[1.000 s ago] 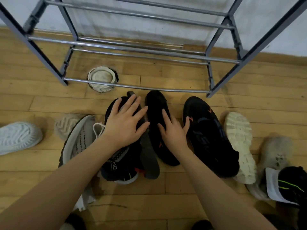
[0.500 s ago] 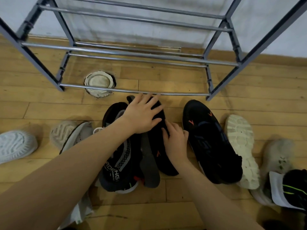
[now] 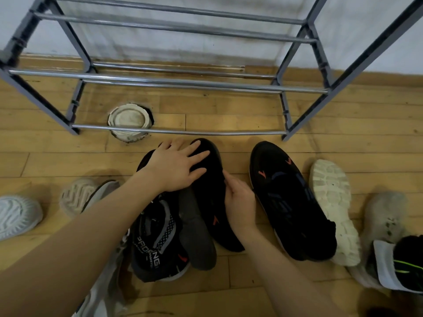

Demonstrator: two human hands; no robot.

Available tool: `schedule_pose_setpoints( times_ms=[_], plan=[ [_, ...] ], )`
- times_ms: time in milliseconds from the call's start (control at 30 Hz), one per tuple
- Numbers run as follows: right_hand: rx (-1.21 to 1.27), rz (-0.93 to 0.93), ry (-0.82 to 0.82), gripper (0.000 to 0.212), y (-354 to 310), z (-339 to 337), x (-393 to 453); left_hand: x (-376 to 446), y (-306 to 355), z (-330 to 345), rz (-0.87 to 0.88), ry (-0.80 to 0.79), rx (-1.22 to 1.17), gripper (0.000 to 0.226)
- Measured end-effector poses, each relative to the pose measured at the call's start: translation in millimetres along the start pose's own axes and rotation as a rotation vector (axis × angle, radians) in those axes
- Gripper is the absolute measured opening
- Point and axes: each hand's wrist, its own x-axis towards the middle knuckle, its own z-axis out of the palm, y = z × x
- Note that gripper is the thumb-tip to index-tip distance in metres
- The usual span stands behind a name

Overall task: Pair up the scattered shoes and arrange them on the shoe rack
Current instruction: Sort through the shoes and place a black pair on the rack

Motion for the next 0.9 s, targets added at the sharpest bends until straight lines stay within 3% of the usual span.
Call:
schedule_pose_setpoints(
  times_ms=[300,600,900],
  plan=[
    [0.037,-0.221,0.186,0.025,-15,-52,13,-8,17,-10,0.116,0.405,-0.108,0.053],
    [0.029,-0.362,0.233,0.018,-26,-108,-1,-25,39,-53,0.297,0.629,-0.051,0.035],
    [0.059,-0.449,0.143,0.018,-69,-125,-2,-90,43,-42,0.033,0.844,-0.295,0.034]
  ],
)
